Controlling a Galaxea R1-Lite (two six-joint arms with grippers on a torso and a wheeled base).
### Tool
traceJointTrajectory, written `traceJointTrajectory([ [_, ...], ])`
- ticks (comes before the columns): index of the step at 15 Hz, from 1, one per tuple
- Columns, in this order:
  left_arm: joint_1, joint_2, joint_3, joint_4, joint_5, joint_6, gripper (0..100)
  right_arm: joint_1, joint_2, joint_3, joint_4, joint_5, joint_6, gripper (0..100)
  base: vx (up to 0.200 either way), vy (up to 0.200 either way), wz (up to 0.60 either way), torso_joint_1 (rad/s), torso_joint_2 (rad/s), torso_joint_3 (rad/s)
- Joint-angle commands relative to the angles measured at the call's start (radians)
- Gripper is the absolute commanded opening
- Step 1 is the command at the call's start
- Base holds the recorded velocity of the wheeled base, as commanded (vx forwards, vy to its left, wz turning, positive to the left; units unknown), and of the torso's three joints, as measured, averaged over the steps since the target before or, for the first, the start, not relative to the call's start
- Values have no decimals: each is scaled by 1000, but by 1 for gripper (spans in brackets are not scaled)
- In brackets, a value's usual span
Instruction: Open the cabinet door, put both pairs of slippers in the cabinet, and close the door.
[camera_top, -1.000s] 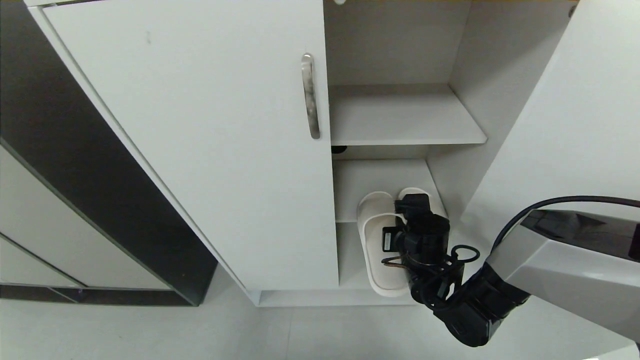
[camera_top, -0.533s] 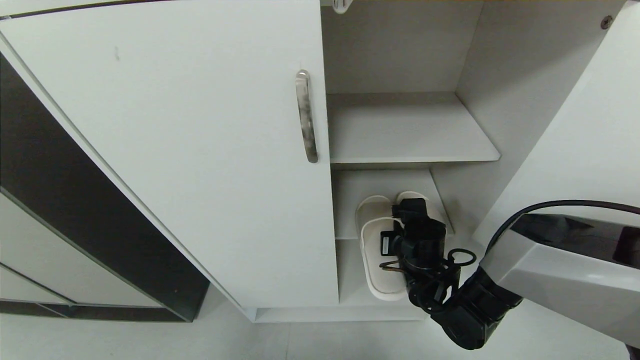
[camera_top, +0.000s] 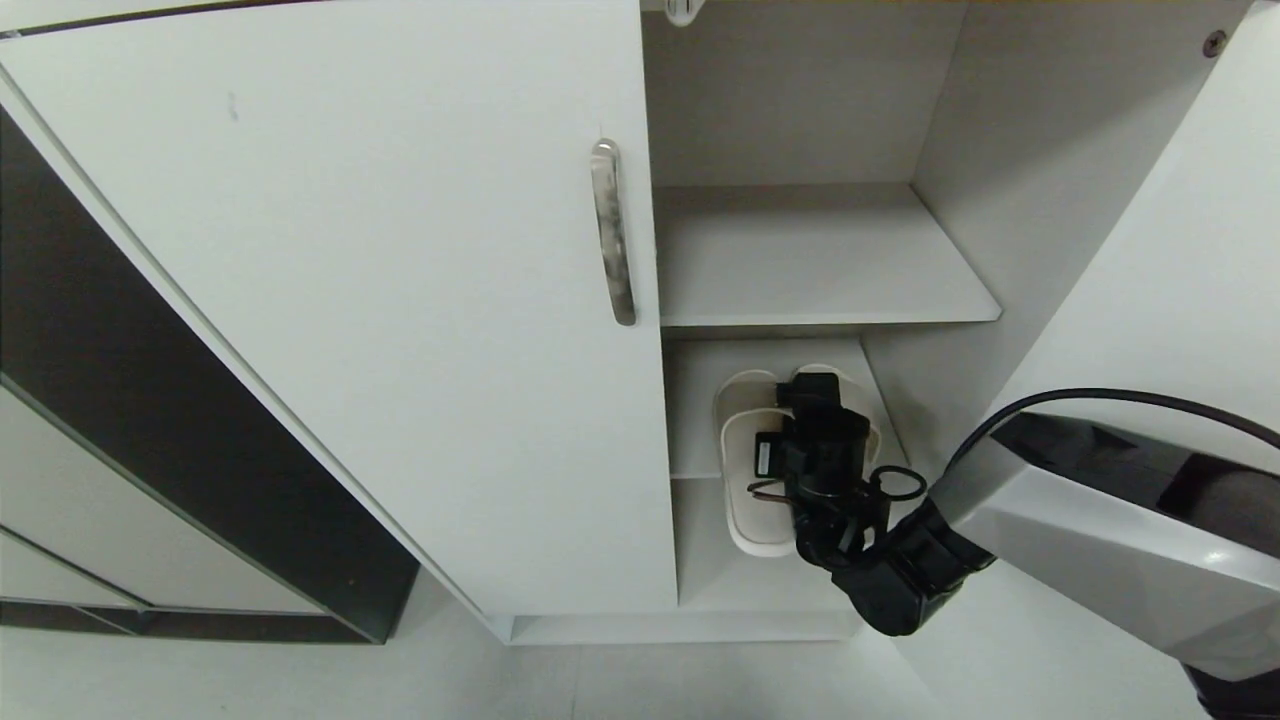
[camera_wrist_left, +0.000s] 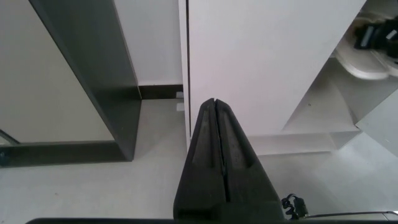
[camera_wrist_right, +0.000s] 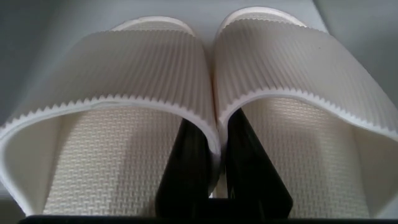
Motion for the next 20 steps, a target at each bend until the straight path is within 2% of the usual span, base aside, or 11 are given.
traceJointTrajectory([
  [1, 0, 2, 0, -1, 0, 0, 0, -24, 52, -149, 79, 11, 0, 0, 0, 0, 0, 0, 0, 0],
  [6, 0, 2, 0, -1, 0, 0, 0, -49, 83, -372, 254, 14, 0, 0, 0, 0, 0, 0, 0, 0],
  [9, 0, 2, 0, -1, 0, 0, 0, -61, 110, -456, 298, 15, -2, 0, 0, 0, 0, 0, 0, 0],
  [13, 0, 2, 0, 0, 0, 1, 0, -70, 124, -470, 308, 75, -16, 0, 0, 0, 0, 0, 0, 0],
  [20, 0, 2, 0, -1, 0, 1, 0, -76, 155, -502, 323, 77, -16, 0, 0, 0, 0, 0, 0, 0],
])
